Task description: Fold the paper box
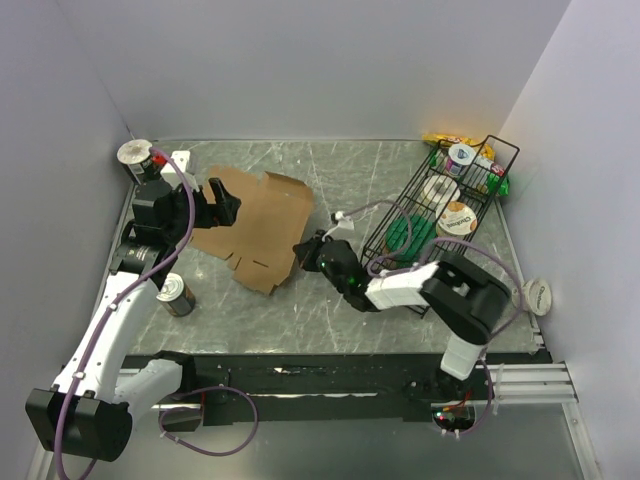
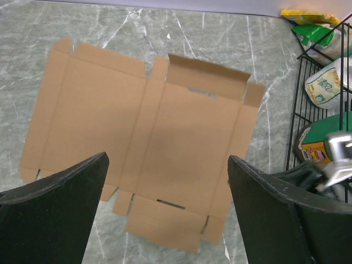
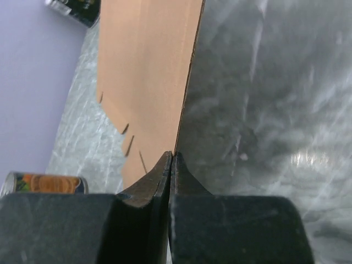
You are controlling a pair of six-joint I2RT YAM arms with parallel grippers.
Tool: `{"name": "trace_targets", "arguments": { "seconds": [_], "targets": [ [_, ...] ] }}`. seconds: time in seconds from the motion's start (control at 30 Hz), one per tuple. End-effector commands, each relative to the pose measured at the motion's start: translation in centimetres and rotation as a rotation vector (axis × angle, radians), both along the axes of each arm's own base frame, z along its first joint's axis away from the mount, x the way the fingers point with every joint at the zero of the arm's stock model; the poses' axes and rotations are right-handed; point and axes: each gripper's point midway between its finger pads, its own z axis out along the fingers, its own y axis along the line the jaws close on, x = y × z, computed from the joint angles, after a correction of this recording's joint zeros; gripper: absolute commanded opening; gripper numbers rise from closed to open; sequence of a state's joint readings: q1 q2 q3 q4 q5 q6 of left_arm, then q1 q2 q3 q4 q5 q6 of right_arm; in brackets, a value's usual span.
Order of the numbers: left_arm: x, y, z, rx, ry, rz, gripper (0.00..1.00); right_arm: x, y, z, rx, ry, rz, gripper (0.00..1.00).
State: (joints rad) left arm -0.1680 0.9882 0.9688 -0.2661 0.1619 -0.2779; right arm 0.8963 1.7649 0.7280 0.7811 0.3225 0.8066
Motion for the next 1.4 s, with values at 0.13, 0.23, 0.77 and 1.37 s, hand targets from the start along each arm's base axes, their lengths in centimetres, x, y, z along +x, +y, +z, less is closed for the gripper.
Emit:
{"name": "trace_targets", "arguments": {
  "seconds": [0.13,0.23,0.77,1.37],
  "targets": [
    [-0.6,-1.9,3.6,-0.006,-0.127,-0.129,0.96,-0.1,-2.0,8.6,-0.279,-0.138,0.186,0.00],
    [-0.9,-2.3,5.1,0.009,-0.179,-0.179,0.96,-0.9,-4.0,11.2,-0.350,-0.155,0.237,0.00],
    [-3.4,-6.0,13.1,0.079,-0.391,-0.533,0.96,-7.7,-10.2,22.5,-0.504,-0.116,0.490,0.00],
    [-5.3,-9.5,9.9,0.094,-0.436,-0.842,0.96,-11.6,-11.1,23.1,-0.450,-0.121,0.617,0.00]
  ]
}}
